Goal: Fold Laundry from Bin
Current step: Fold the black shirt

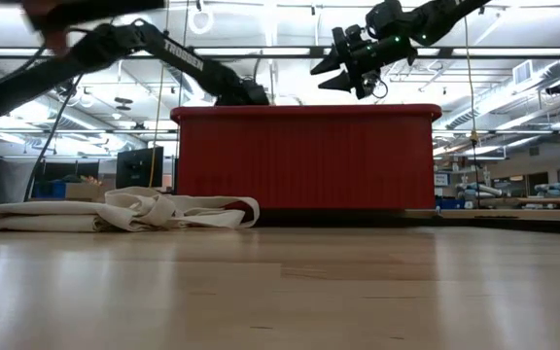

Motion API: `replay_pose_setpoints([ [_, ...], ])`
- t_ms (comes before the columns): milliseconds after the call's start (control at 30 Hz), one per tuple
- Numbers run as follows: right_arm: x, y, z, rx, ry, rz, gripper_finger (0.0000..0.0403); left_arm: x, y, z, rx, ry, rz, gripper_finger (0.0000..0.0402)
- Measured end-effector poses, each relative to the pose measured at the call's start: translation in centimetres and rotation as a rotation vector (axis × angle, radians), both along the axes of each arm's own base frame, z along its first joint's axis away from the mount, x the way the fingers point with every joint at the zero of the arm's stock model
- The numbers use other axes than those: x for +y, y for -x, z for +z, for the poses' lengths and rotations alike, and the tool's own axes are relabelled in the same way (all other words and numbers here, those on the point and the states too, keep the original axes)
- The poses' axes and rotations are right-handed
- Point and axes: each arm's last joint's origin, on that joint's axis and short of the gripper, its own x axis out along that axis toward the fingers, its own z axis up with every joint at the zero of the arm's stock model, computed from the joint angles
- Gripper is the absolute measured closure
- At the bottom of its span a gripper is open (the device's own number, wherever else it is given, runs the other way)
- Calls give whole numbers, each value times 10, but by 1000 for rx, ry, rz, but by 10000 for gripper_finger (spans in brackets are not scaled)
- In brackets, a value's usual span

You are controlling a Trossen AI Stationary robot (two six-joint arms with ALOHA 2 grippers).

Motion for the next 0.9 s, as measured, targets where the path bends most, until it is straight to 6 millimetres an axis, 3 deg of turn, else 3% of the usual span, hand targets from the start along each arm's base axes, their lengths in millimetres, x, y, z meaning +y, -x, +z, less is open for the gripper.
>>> replay_pose_setpoints([
  [133,4,-4,0,0,0,14,169,0,2,-14,58,53,-5,271],
  [300,5,-6,0,0,0,21,169,0,2,-14,69,52,-16,384],
  [400,4,-4,1,-2,2,23,169,1,4,-5,48,54,-18,394],
  [600,4,9,12,-11,56,3,169,-4,7,45,-127,98,-128,399],
  [767,5,19,20,4,111,-15,169,-26,18,101,-409,124,-266,400],
  [900,5,21,19,33,132,-31,169,-39,22,135,-599,130,-380,400],
])
